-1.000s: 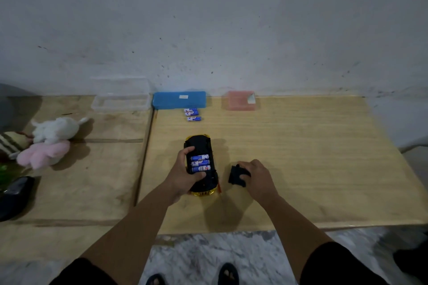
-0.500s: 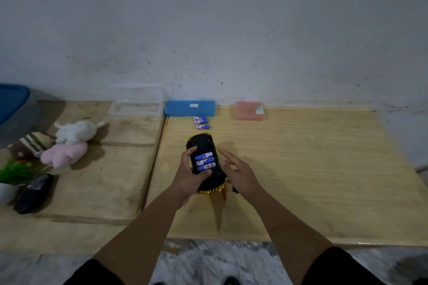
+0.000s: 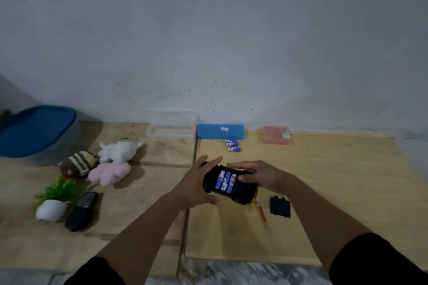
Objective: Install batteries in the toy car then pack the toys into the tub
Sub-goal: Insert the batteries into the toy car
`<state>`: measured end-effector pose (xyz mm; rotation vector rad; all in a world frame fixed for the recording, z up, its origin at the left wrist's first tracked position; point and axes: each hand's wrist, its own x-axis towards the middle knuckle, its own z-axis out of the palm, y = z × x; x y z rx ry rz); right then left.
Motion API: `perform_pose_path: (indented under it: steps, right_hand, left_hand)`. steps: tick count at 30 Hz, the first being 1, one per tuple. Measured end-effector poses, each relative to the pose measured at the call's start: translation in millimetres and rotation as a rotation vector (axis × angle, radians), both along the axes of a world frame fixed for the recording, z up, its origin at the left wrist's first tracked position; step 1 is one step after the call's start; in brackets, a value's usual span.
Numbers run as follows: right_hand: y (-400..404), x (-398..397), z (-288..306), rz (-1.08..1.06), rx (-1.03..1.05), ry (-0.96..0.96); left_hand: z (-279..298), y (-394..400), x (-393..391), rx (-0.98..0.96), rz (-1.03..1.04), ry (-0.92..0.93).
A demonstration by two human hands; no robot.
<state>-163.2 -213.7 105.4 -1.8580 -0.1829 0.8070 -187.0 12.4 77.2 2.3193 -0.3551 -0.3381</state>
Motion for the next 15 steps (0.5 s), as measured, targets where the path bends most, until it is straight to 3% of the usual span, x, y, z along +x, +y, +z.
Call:
perform_pose_path:
  steps: [4,9,15]
  right_hand:
    - [25,-1,0,-0.059,0.056,0.026]
    - [46,-10,-7,-0.088,0.074,0.028]
    - [62,-19,-9,-0.134,-0.026,-0.074]
  left_hand:
    - [0,25,6,-0.094,0.031,-0.066]
    - [-8,52,10,-0.133,-0.014,-0.017]
    - [-11,60,9,-0.223,-0.01,0.014]
